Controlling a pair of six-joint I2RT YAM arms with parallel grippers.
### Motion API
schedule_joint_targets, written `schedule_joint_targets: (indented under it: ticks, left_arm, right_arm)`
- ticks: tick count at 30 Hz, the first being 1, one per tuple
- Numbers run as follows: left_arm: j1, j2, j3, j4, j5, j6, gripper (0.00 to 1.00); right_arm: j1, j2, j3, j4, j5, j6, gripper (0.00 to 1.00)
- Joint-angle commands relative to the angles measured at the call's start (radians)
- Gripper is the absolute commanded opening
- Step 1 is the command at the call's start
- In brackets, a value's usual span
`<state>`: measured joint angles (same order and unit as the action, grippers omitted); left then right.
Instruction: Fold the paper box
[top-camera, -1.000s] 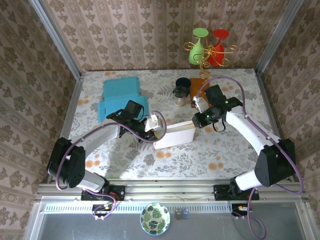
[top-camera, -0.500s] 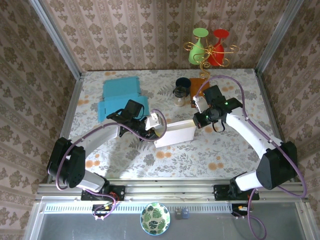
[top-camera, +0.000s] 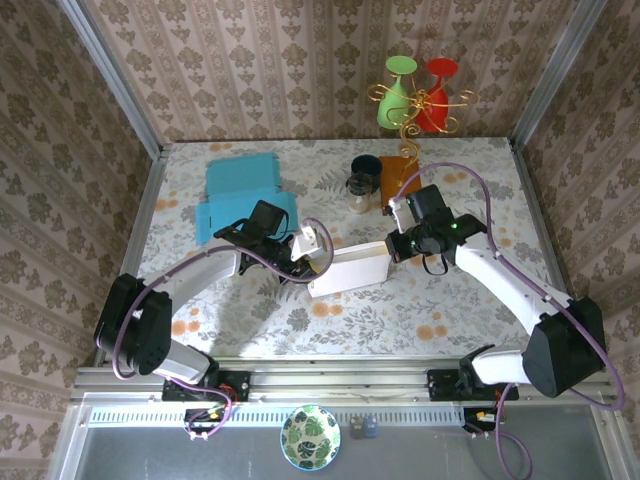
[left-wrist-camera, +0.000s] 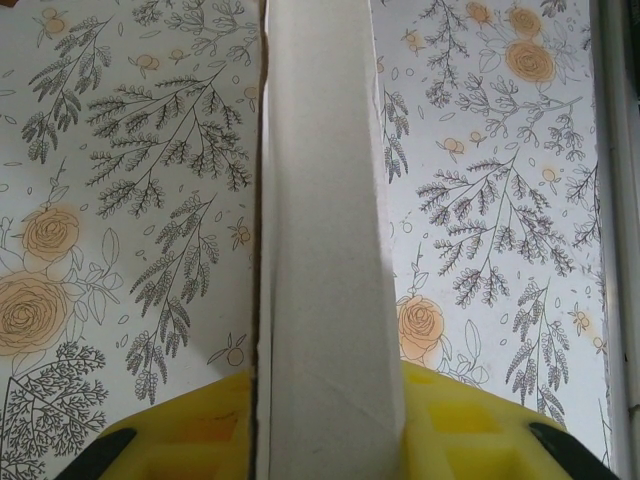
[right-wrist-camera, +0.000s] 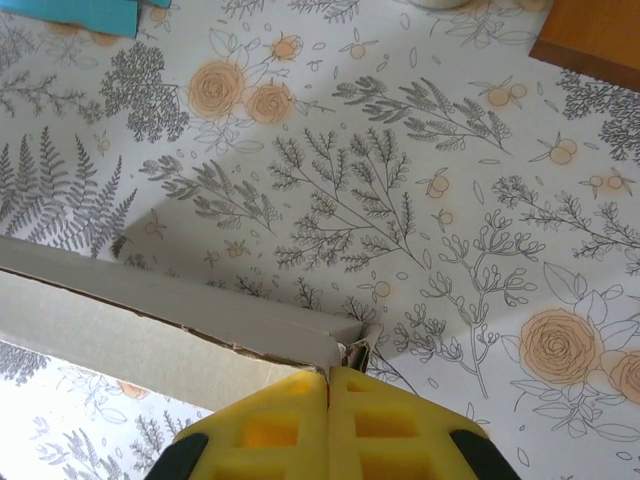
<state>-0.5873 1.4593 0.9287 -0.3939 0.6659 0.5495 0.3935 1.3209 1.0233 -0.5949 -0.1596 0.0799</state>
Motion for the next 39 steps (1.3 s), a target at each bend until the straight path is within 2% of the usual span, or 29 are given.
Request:
schedule_joint_targets:
  ticks: [1, 8, 15, 19, 25, 28, 35, 39]
  left_arm:
    - [0.018, 0.012, -0.012, 0.024, -0.010, -0.036, 0.21]
    - [0.030, 0.006, -0.033, 0.054, -0.015, -0.059, 0.23]
    - [0.030, 0.001, -0.042, 0.075, -0.015, -0.076, 0.29]
    - [0.030, -0.003, -0.047, 0.083, -0.054, -0.082, 0.30]
    - [0.030, -0.012, -0.053, 0.097, -0.075, -0.097, 0.40]
    - [0.030, -0.037, -0.066, 0.128, -0.092, -0.130, 0.48]
    - [0.031, -0.125, -0.116, 0.221, -0.129, -0.272, 0.64]
    - [0.033, -0.203, -0.133, 0.247, -0.188, -0.372, 0.65]
  right_arm:
    - [0.020, -0.021, -0.053, 0.012, 0.069, 0.030, 0.00]
    - [0.073, -0.085, -0.135, 0.084, 0.170, 0.043, 0.00]
    - [0.146, -0.149, -0.235, 0.174, 0.256, 0.069, 0.00]
    - [0.182, -0.163, -0.282, 0.223, 0.313, 0.082, 0.00]
    - [0.203, -0.166, -0.292, 0.237, 0.363, 0.082, 0.00]
    - [0.205, -0.163, -0.274, 0.220, 0.352, 0.094, 0.00]
    - [0.218, -0.166, -0.269, 0.234, 0.354, 0.116, 0.00]
    - [0.228, -0.163, -0.257, 0.227, 0.364, 0.128, 0.00]
